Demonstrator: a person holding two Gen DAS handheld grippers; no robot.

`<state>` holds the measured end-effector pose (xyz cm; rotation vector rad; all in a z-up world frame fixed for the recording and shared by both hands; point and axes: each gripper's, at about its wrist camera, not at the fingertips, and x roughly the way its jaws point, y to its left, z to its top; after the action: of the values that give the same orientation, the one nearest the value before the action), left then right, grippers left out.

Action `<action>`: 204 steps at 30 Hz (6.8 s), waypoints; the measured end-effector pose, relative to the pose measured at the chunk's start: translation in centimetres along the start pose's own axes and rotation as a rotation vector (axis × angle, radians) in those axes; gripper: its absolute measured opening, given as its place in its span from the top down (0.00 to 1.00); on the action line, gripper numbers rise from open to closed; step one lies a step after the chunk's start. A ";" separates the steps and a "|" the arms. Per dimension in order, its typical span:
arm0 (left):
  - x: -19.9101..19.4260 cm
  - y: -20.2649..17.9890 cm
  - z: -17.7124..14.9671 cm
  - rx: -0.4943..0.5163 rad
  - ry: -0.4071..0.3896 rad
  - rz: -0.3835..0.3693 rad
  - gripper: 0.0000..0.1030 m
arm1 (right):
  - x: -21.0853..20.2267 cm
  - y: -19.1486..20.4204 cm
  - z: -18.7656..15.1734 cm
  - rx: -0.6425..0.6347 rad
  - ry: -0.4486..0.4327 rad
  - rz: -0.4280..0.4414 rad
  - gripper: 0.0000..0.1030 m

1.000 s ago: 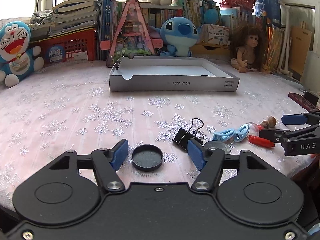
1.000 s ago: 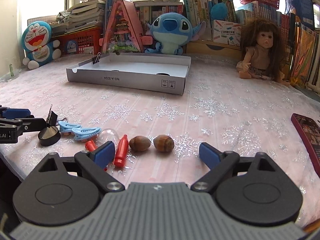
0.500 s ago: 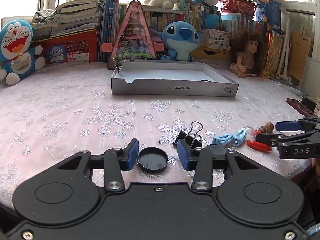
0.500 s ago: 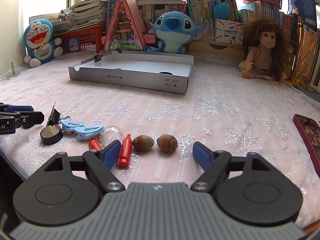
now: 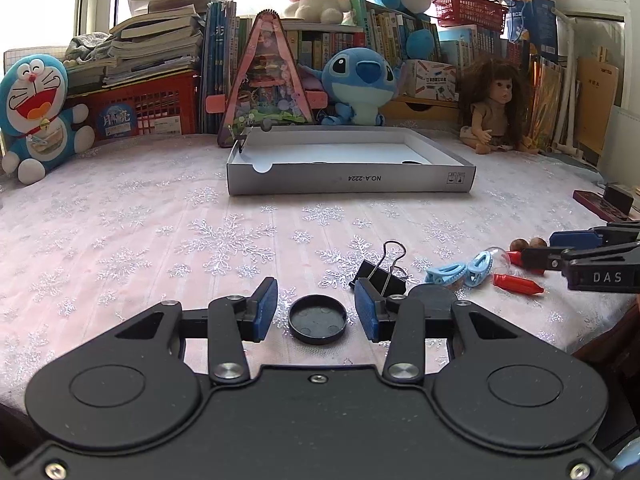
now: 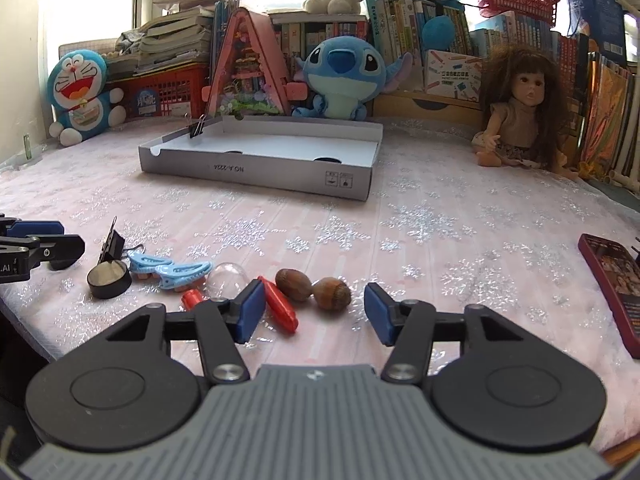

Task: Organize rigid objects
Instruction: 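Grasp a black lid with the left tool while the right tool grasps a brown acorn, then carry the black lid and the acorn with both tools over the tray, then release the black lid from the left tool while the right tool releases the acorn, then withdraw both tools toward the binder clip and remaining acorn, then grasp the black binder clip with the left tool while the right tool grasps the brown acorn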

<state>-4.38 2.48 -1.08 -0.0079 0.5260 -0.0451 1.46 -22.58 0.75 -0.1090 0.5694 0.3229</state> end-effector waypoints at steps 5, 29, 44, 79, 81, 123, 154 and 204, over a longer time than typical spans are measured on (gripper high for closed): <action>-0.3 0.1 -0.3 0.015 0.009 0.001 0.61 | -0.2 -0.9 0.2 0.016 -0.017 -0.032 0.47; 1.3 -1.3 2.9 0.061 0.016 -0.015 0.71 | 1.3 -1.4 1.7 0.044 0.014 -0.052 0.76; 8.0 -0.5 11.8 -0.002 0.002 0.052 0.71 | 5.2 -2.1 8.5 0.111 -0.031 -0.041 0.76; 22.9 2.1 14.6 -0.041 0.121 0.155 0.71 | 18.3 0.6 13.4 0.135 0.097 0.076 0.76; 23.2 2.1 14.5 -0.043 0.127 0.158 0.71 | 18.7 0.8 13.4 0.126 0.105 0.071 0.76; 18.7 0.3 15.8 0.018 0.059 0.137 0.39 | 15.6 1.9 14.0 -0.022 0.045 0.041 0.38; 6.4 -1.6 8.1 0.014 0.023 -0.030 0.22 | 5.0 -0.2 6.7 -0.050 -0.010 0.077 0.10; 3.8 -1.0 1.8 0.069 0.089 -0.082 0.60 | 3.3 -1.6 1.2 -0.057 0.032 -0.006 0.42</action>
<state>-0.22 1.29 -1.46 0.0402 0.6125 -0.1441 5.25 -22.98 -0.01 -0.1710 0.5915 0.3326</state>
